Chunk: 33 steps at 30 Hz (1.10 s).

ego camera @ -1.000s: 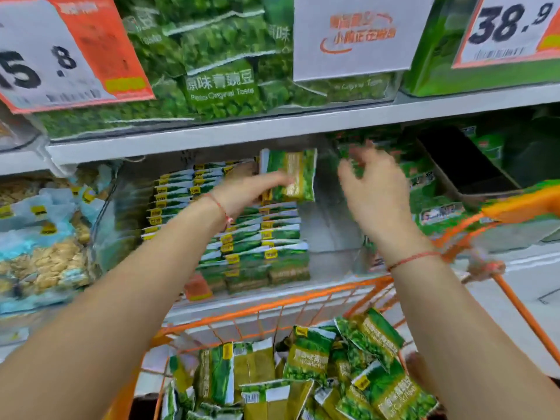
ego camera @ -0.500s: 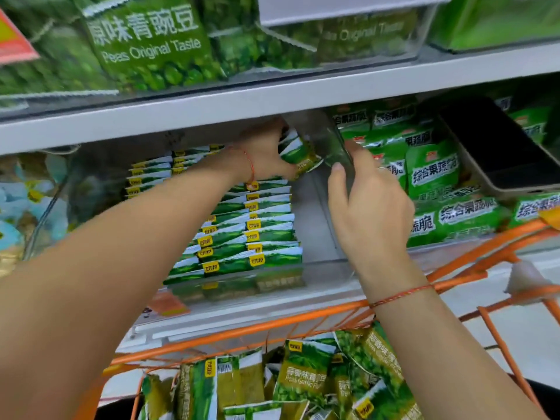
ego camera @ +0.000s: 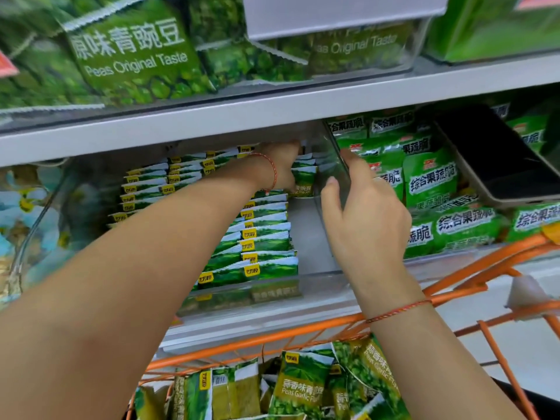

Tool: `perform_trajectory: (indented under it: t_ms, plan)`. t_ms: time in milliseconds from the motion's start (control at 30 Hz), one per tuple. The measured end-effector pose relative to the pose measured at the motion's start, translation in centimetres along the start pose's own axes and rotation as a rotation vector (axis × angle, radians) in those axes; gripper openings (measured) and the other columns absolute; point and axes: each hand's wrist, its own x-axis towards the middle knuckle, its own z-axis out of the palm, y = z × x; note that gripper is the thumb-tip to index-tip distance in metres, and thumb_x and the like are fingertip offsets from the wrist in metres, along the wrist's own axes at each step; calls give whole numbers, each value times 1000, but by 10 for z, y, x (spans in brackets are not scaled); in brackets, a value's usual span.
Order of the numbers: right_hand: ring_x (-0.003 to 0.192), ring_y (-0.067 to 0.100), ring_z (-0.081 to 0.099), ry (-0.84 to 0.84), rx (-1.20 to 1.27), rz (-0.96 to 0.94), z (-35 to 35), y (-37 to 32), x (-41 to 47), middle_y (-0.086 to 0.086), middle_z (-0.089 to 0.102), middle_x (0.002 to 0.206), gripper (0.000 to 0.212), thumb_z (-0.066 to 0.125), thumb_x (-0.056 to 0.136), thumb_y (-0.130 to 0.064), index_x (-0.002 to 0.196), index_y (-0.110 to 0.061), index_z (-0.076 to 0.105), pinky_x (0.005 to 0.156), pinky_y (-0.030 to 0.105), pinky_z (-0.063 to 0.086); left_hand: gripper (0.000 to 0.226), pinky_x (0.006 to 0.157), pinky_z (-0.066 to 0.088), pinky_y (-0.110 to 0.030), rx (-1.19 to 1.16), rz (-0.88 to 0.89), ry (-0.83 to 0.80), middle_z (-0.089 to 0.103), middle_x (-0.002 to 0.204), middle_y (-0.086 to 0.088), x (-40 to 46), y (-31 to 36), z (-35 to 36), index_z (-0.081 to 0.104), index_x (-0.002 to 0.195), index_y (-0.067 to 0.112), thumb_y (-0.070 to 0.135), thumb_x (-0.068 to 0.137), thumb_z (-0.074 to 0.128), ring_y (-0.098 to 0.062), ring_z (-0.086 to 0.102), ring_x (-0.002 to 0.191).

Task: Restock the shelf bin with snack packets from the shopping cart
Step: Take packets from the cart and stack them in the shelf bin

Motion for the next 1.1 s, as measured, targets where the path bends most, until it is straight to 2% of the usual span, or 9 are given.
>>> perform_trajectory:
  t_ms: [133,167,300,500,633,733,833,967,1100]
  plan:
    - [66,30,57,-7,10,5,-2,-2,0,10,62,75,37,57,88,-25,121,-9,60,52,12,8,50,47,40,-22,22,-38,-91,53,87,-3,3,7,-4,43,132,10,10,87,63,-13,50,63]
    - [66,30,57,-8,14,6,-2,-2,0,10,62,75,37,57,87,-25,121,-9,60,52,11,8,44,45,38,-22,33,-48,-106,51,83,-3,4,7,-5,45,129,8,7,88,59,-13,48,61]
    - [65,29,57,-9,12,-5,-2,-2,0,9,62,74,37,56,87,-26,120,-9,61,52,11,8,57,77,55,-36,95,-42,-77,62,110,-14,11,4,-1,45,130,13,11,78,67,-29,63,92]
    - [62,28,56,6,9,-14,-1,-1,0,9,61,73,37,56,86,-26,118,-9,61,52,11,8,68,93,41,-39,253,-57,264,53,126,-14,10,-4,6,44,132,12,23,74,76,-34,51,115]
    - [66,29,56,1,-7,-12,-1,-1,-1,9,62,76,38,56,88,-26,122,-11,59,51,12,9,44,74,42,-32,212,-133,238,50,105,-14,3,-3,9,50,112,13,24,77,75,-27,54,89]
    - [71,29,57,0,-22,-23,-1,1,-1,8,62,79,39,54,89,-27,125,-13,57,49,14,11,57,94,36,-38,278,-19,329,50,124,-12,0,-3,15,46,124,11,25,76,73,-32,46,115]
    - [74,28,56,-4,-30,-25,0,2,-1,8,62,83,40,53,91,-28,128,-14,55,50,14,11,59,98,31,-36,200,57,304,49,128,-10,-4,-5,13,47,124,16,37,76,73,-29,42,120]
    - [72,30,56,-6,-32,-19,0,1,0,9,61,80,40,54,90,-27,128,-13,55,49,15,12,64,101,31,-40,329,-49,248,48,126,-11,-1,-3,11,56,121,14,59,76,66,-32,41,121]
    - [69,29,56,-6,-26,-18,0,2,0,6,58,76,41,56,88,-25,127,-12,55,50,13,11,57,99,32,-41,388,-153,281,53,118,-13,4,3,15,60,112,5,54,82,64,-33,43,118]
